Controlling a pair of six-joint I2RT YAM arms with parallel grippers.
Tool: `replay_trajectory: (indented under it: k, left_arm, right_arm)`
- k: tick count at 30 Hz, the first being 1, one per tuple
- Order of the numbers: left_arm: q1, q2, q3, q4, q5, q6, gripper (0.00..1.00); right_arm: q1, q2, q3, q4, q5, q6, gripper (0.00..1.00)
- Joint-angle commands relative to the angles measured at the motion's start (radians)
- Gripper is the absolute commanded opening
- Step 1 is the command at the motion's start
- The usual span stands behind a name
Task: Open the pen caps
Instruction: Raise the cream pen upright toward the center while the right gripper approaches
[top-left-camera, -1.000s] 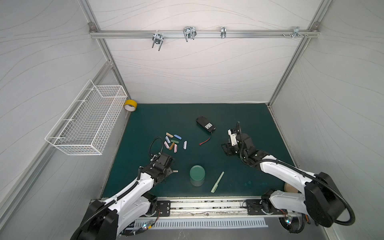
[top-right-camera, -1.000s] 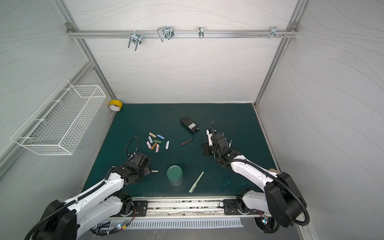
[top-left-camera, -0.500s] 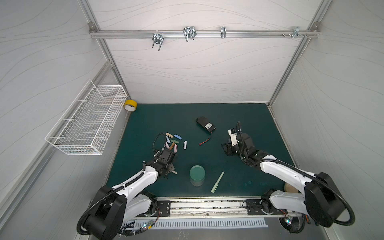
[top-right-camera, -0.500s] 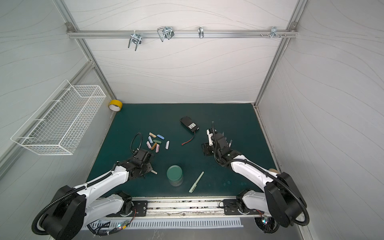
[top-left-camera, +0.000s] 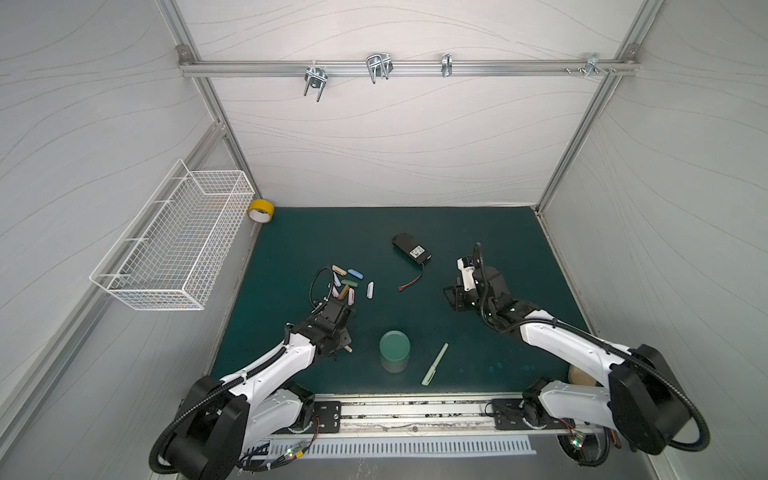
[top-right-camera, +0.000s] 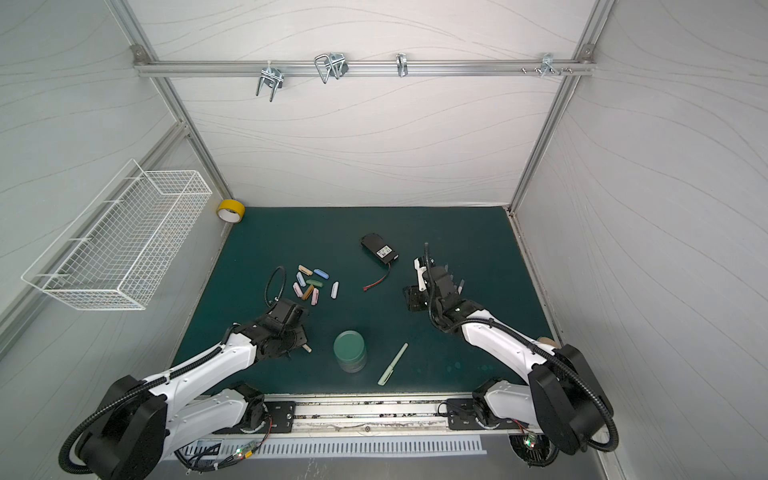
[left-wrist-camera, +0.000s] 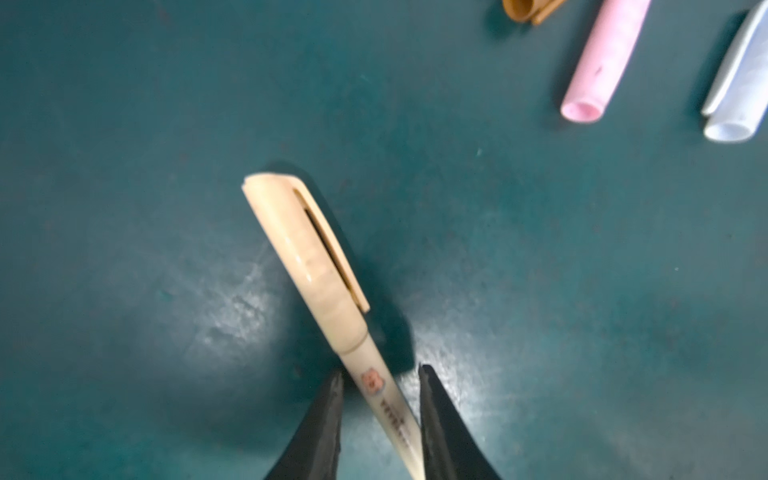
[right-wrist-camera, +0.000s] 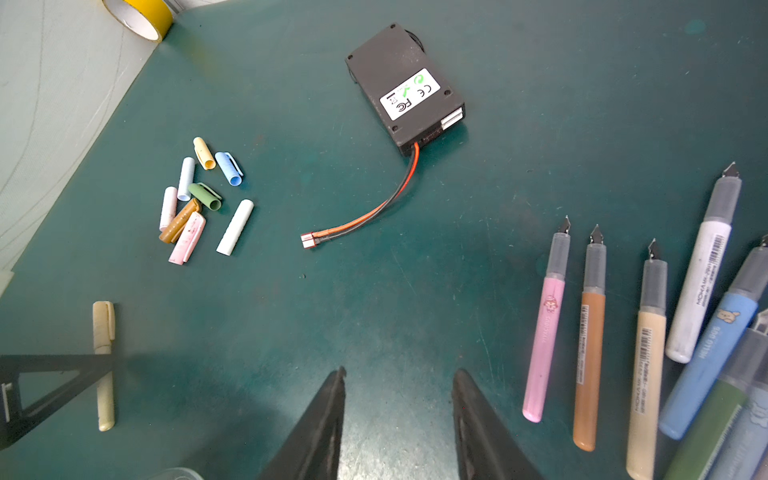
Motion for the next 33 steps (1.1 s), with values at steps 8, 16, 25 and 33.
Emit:
replay_trajectory:
  k: [8, 16, 25, 33]
  left_arm:
    - [-0.043, 0.056, 0.020, -0.024, -0.010, -0.017, 0.26]
    - [-0.067, 0.097, 0.054, -0.019, -0.023, -0.039, 0.17]
    - [-0.070, -0.052, 0.194, -0.125, -0.095, -0.010, 0.08]
    - [-0.085, -0.171, 0.323, 0.002, -0.116, 0.098, 0.07]
  right_arm:
    - [-0.010, -0.006, -0.005, 0.012, -0.003, 0.002, 0.44]
    - [-0.015, -0.012, -0.009, 0.015, -0.002, 0.004, 0.44]
    - [-0.018, -0.014, -0.014, 0.018, -0.010, 0.006, 0.44]
    - [-0.018, -0.087, -0.059, 0.088, -0.138, 0.033, 0.44]
